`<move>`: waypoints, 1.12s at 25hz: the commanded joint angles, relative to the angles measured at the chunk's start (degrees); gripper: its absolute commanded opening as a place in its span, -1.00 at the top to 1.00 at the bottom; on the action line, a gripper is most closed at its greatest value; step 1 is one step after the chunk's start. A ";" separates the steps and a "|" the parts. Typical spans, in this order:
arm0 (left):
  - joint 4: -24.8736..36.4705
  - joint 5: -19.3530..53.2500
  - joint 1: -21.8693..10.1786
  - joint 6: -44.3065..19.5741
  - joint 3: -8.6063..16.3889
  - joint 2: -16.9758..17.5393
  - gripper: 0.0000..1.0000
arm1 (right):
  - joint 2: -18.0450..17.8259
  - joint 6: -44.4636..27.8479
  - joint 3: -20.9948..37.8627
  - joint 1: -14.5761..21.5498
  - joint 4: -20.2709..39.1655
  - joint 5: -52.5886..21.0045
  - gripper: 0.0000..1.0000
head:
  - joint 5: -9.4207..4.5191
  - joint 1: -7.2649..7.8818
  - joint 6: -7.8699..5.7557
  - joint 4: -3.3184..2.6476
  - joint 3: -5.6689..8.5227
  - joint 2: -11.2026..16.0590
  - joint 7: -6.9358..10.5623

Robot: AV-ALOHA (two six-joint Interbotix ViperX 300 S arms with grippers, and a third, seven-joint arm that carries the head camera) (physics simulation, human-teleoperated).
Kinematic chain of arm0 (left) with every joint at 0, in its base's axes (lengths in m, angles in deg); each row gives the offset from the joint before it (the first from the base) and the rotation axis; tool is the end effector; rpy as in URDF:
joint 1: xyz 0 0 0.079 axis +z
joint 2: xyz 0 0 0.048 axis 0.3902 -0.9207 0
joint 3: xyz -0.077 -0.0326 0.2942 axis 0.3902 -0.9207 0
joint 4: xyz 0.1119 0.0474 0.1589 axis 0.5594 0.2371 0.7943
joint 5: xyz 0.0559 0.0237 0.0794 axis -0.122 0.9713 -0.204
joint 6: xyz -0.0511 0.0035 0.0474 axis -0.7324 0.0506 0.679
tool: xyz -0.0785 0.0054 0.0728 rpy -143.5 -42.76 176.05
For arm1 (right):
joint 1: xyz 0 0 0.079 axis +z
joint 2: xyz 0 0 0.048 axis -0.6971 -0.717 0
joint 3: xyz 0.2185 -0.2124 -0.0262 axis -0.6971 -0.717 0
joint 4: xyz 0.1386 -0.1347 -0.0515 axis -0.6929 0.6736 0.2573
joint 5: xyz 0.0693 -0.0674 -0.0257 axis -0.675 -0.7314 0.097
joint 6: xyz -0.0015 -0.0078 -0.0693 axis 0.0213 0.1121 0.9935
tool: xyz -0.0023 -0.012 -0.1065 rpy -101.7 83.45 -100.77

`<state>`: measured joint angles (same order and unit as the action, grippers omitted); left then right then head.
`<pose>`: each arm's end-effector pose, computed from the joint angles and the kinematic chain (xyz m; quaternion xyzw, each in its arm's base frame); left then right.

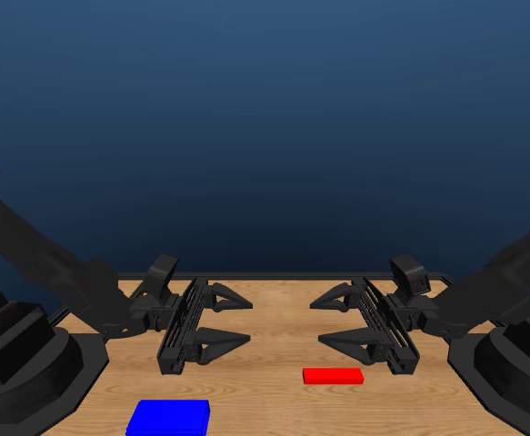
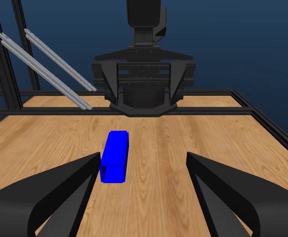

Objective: Insert peg into socket

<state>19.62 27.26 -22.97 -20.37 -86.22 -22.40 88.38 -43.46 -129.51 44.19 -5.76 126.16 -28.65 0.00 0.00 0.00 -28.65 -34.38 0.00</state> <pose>0.3794 -0.0001 0.1776 0.0000 0.0125 0.0000 0.9999 0.3793 0.0001 0.1775 0.0000 0.0125 0.0000 0.9999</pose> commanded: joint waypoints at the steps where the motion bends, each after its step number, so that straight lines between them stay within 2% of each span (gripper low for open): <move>1: -3.52 -11.61 -6.18 -6.41 -1.69 -1.70 -1.00 | -1.55 -4.22 3.18 3.74 -2.82 -6.28 -1.00 | -11.67 0.64 0.25 0.29 3.15 0.65 -1.58; 5: -4.21 -14.33 -5.86 -6.24 -3.33 -1.23 -1.00 | -3.33 -5.11 5.23 3.84 -2.94 -7.66 -1.00 | -13.10 1.75 1.28 0.91 3.49 1.58 -3.75; 7: -4.81 -15.69 -5.81 -6.36 -4.32 -1.04 -1.00 | -4.37 -6.01 5.73 3.31 -2.49 -7.81 -1.00 | -13.24 1.90 1.69 1.04 3.69 1.98 -3.96; 10: -5.18 -15.68 -5.26 -7.12 -5.03 -1.16 -1.00 | -5.34 -6.75 6.72 3.19 -1.97 -8.14 -1.00 | -13.39 2.03 1.57 1.05 3.94 2.65 -4.05; 13: -9.70 -5.12 -5.24 -10.60 -6.23 -2.29 -1.00 | -5.35 -7.07 7.22 3.61 -1.84 -10.70 -1.00 | -13.49 1.86 1.79 1.07 3.97 3.39 -4.46; 14: -12.97 0.95 -5.17 -10.76 -6.65 -2.04 -1.00 | -5.59 -8.15 7.36 3.34 -1.93 -11.87 -1.00 | -13.60 1.69 2.19 1.11 3.81 3.71 -4.57; 15: -14.09 3.97 -6.12 -10.94 -6.01 -0.53 -1.00 | -5.92 -8.60 7.47 3.28 -1.58 -12.90 -1.00 | -13.87 1.45 2.62 1.15 3.65 4.07 -4.83; 18: -17.02 14.68 -7.97 -10.67 -6.64 0.77 -1.00 | -6.40 -9.65 7.39 3.11 -1.11 -13.27 -1.00 | -14.52 0.78 3.70 1.26 3.38 4.94 -5.73; 19: -17.35 17.45 -8.40 -10.27 -5.63 1.40 -1.00 | -6.55 -9.76 7.34 3.11 -1.08 -13.60 -1.00 | -14.64 0.65 3.92 1.29 3.42 5.11 -5.95; 23: -17.69 26.82 -10.26 -11.27 -5.35 4.67 -1.00 | -6.66 -10.33 7.45 3.48 -0.87 -14.74 -1.00 | -14.96 -0.13 5.46 1.46 3.74 5.98 -6.65; 24: -18.23 28.60 -10.70 -12.37 -5.74 4.71 -1.00 | -6.42 -10.32 7.32 3.53 -0.87 -14.87 -1.00 | -15.09 -0.30 5.77 1.49 3.80 6.14 -6.72; 26: -17.52 33.32 -10.42 -13.28 -4.46 4.53 -1.00 | -6.13 -10.43 7.05 3.61 -1.02 -15.16 -1.00 | -15.17 -0.61 6.30 1.52 3.72 6.34 -6.56; 28: -16.53 35.52 -11.64 -14.75 -4.66 5.02 -1.00 | -5.90 -10.70 6.63 3.67 -1.24 -14.94 -1.00 | -15.31 -0.83 6.47 1.49 3.67 6.39 -6.31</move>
<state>2.33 57.08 -33.59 -34.12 -92.01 -18.63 81.10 -54.05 -123.25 47.76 -6.86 110.05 -44.26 -0.44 6.09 1.49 -25.73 -28.17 -6.39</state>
